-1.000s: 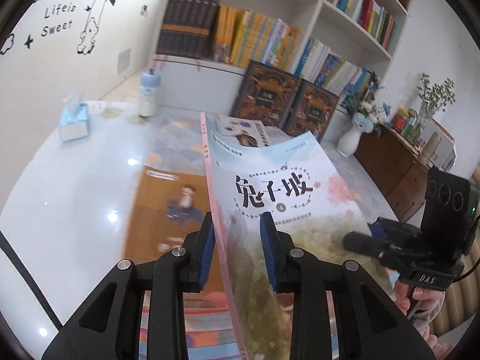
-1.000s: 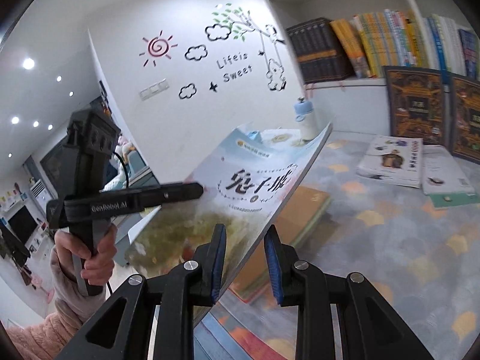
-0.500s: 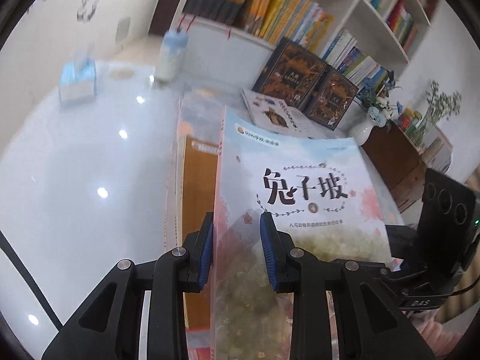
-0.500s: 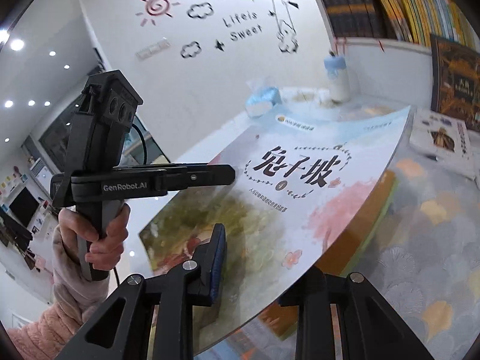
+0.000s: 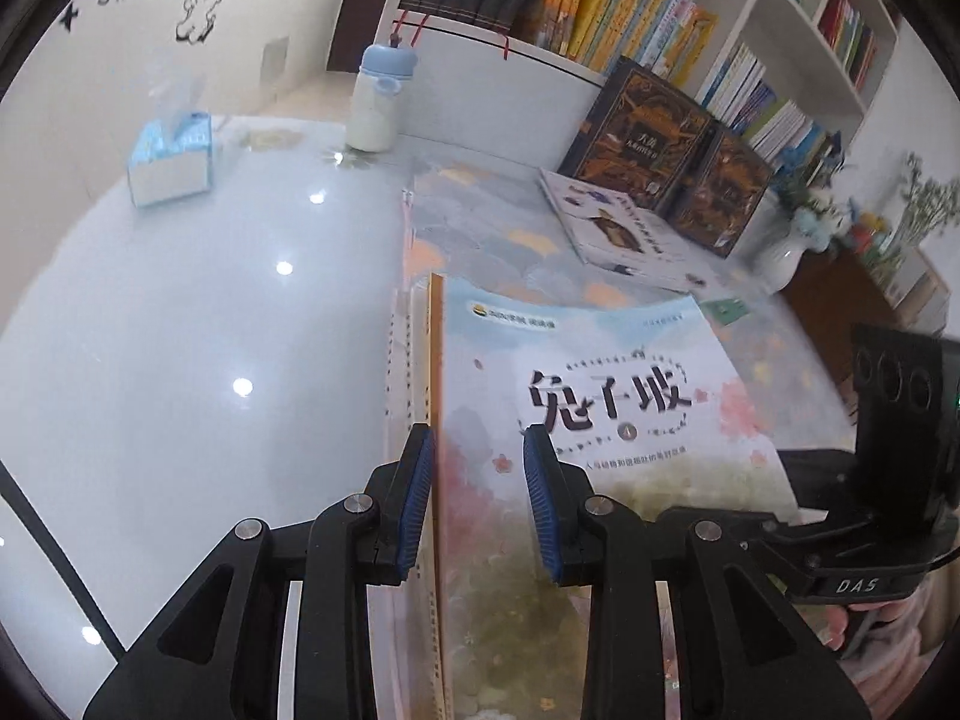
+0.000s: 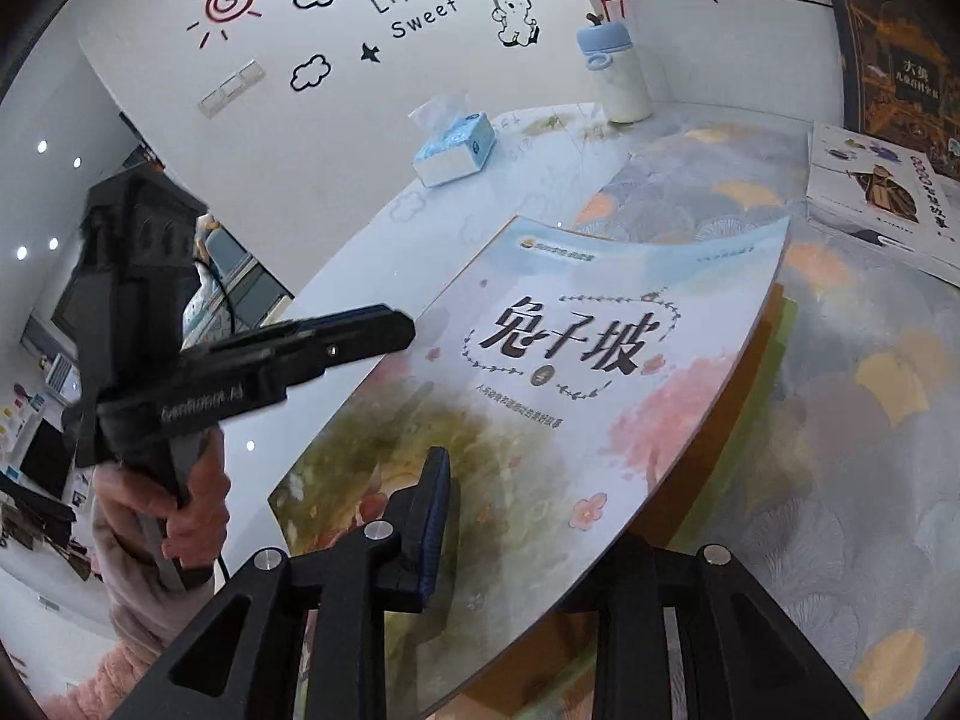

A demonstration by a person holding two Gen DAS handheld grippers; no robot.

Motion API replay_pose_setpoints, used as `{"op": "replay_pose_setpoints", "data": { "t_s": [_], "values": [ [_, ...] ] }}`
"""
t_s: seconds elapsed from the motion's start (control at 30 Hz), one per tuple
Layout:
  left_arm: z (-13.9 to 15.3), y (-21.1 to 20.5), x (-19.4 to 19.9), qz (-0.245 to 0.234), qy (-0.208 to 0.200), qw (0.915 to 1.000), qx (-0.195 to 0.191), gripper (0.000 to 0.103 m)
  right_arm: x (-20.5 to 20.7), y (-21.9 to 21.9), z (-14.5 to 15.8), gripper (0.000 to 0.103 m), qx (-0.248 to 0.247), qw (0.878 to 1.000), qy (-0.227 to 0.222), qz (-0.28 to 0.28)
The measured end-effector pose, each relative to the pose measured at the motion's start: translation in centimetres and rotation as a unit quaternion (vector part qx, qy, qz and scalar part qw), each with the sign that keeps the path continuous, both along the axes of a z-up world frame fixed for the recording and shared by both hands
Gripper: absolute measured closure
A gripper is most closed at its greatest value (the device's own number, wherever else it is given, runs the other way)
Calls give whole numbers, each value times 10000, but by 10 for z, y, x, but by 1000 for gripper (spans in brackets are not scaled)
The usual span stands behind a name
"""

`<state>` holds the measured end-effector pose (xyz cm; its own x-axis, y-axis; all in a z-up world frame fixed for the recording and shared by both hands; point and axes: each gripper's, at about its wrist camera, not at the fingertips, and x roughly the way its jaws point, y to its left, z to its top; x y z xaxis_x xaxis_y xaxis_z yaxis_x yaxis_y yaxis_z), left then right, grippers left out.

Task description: Organize books

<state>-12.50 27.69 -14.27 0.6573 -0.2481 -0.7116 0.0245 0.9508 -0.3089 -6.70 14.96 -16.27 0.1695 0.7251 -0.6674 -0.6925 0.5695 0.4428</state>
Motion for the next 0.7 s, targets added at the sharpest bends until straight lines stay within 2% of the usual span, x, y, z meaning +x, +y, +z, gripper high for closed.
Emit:
{"op": "replay_pose_setpoints", "data": {
  "t_s": [0.1, 0.13, 0.17, 0.23, 0.33, 0.47, 0.6, 0.7],
  "values": [
    [2, -8, 0, 150, 6, 9981, 599, 75, 5, 2, -3, 70, -65, 9999, 112, -40],
    [3, -11, 0, 152, -2, 9971, 742, 75, 6, 3, -2, 60, -52, 9999, 150, 28],
    [4, -12, 0, 146, 0, 9967, 798, 75, 7, 6, 0, 44, -78, 9998, 175, 89],
    [7, -15, 2, 122, 15, 9962, 864, 75, 4, 9, 5, 26, -317, 9993, 117, 147],
    [10, -18, 3, 156, 25, 9954, 949, 75, -4, 7, 11, 25, -631, 9978, 26, 212],
    [14, -23, 4, 346, 73, 9943, 1006, 75, -5, -9, 10, 25, -864, 9959, 193, 208],
    [18, -33, 7, 481, 110, 9931, 1066, 73, 1, -36, 9, 25, -781, 9967, 205, 128],
    [22, -48, 8, 466, 148, 9930, 1077, 73, 12, -66, 7, 25, -547, 9976, 419, 10]
  ]
}}
